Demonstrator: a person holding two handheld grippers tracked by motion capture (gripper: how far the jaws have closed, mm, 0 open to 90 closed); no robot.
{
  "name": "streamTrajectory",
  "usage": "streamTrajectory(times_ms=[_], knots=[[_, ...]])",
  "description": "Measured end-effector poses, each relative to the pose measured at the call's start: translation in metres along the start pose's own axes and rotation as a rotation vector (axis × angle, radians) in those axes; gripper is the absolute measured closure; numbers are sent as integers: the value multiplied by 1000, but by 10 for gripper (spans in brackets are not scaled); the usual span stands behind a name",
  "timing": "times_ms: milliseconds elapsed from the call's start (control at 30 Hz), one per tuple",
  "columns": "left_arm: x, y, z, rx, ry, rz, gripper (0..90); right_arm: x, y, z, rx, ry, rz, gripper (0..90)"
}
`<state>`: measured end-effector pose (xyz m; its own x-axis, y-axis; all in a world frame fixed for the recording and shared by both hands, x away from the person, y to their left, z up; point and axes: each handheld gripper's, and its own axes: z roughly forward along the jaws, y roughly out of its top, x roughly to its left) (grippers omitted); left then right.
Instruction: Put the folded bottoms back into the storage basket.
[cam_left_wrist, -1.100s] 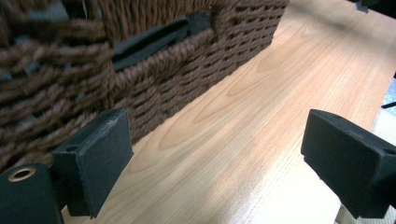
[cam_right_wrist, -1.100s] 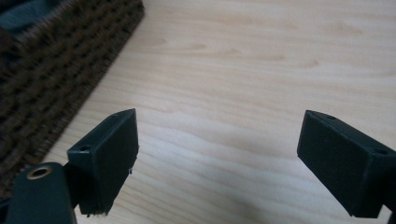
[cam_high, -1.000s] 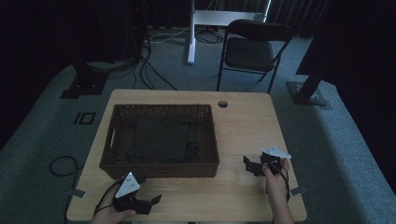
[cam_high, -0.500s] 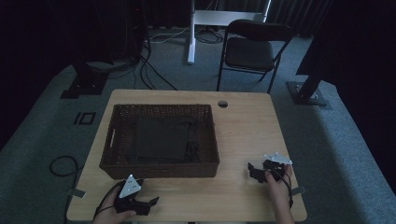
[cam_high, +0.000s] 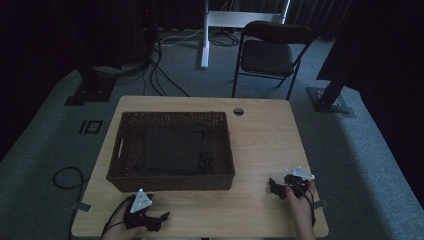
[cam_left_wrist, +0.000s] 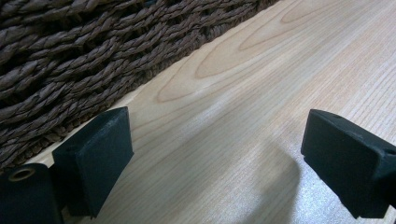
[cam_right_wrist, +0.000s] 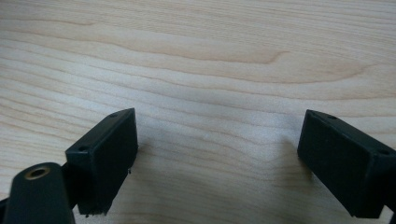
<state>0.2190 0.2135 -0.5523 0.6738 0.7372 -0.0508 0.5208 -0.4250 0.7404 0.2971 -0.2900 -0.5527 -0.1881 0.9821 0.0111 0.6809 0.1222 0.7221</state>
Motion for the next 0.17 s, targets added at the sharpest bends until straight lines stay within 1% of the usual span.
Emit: streamTrajectory(times_ms=[167], knots=[[0, 0, 0, -3, -4, -3, 93, 0, 0, 0, 1, 4, -2, 119]])
